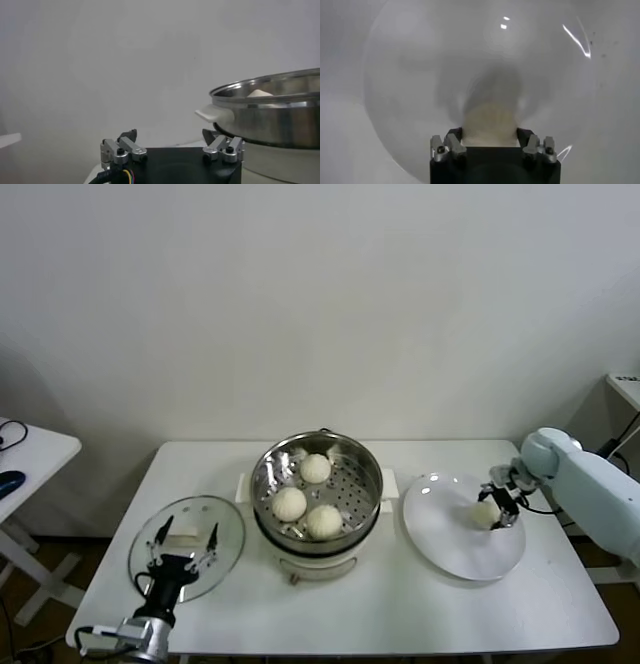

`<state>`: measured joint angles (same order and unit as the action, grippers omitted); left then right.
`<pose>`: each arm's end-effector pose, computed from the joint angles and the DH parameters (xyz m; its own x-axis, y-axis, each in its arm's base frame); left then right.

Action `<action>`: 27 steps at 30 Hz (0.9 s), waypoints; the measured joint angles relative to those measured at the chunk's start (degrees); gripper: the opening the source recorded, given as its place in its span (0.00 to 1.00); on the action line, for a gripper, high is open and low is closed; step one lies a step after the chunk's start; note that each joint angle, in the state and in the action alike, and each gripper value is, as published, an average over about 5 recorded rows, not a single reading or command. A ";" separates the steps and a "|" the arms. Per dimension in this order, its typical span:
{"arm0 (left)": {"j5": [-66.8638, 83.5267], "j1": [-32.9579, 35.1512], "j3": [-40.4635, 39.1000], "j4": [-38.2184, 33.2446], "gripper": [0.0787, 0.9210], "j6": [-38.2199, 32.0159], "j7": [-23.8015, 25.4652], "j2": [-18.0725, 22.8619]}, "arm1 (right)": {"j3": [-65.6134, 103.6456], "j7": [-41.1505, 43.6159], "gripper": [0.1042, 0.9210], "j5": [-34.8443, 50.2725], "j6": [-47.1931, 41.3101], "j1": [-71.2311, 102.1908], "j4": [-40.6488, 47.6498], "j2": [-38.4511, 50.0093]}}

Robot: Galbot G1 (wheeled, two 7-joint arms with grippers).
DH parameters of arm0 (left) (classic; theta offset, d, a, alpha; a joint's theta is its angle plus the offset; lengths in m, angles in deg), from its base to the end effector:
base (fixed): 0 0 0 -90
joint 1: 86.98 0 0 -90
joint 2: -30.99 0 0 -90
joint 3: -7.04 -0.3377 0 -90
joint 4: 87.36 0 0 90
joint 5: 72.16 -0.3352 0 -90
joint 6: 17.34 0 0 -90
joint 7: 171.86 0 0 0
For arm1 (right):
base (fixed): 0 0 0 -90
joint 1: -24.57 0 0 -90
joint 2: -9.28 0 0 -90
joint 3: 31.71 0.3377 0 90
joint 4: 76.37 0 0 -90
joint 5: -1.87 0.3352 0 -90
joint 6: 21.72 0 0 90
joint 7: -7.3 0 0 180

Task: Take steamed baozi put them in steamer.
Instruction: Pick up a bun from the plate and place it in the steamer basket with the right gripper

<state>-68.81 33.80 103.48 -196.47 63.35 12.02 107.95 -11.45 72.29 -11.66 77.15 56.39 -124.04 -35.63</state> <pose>0.1608 0.0860 -0.3450 -0.9968 0.0684 0.0407 0.0750 0.9786 0.1918 0.5231 -0.2349 -0.2236 -0.1340 -0.0803 0.9877 -0.9786 -0.1465 -0.1447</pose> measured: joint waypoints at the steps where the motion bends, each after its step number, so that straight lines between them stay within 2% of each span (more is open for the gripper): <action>1: 0.00 -0.01 -0.02 -0.08 0.88 0.00 0.00 0.00 | -0.74 0.00 0.74 1.02 -0.35 -0.71 -0.29 0.21; 9: 0.10 -0.18 -0.75 -0.53 0.88 0.02 0.05 0.36 | -11.33 -0.41 0.73 14.07 -4.98 -11.94 -3.63 0.58; 22: -0.24 -0.34 -2.66 -2.85 0.88 0.53 0.20 0.15 | -38.83 -2.62 0.73 47.38 -15.78 -40.31 -10.66 -6.51; 27: -0.04 0.12 -3.55 -4.05 0.88 0.59 0.30 -0.21 | -46.62 -4.18 0.73 57.76 -19.23 -46.56 -13.65 -10.68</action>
<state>-68.85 33.92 99.93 -200.52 63.95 12.32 107.74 -58.07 68.10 46.09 57.92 9.82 -137.70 -46.31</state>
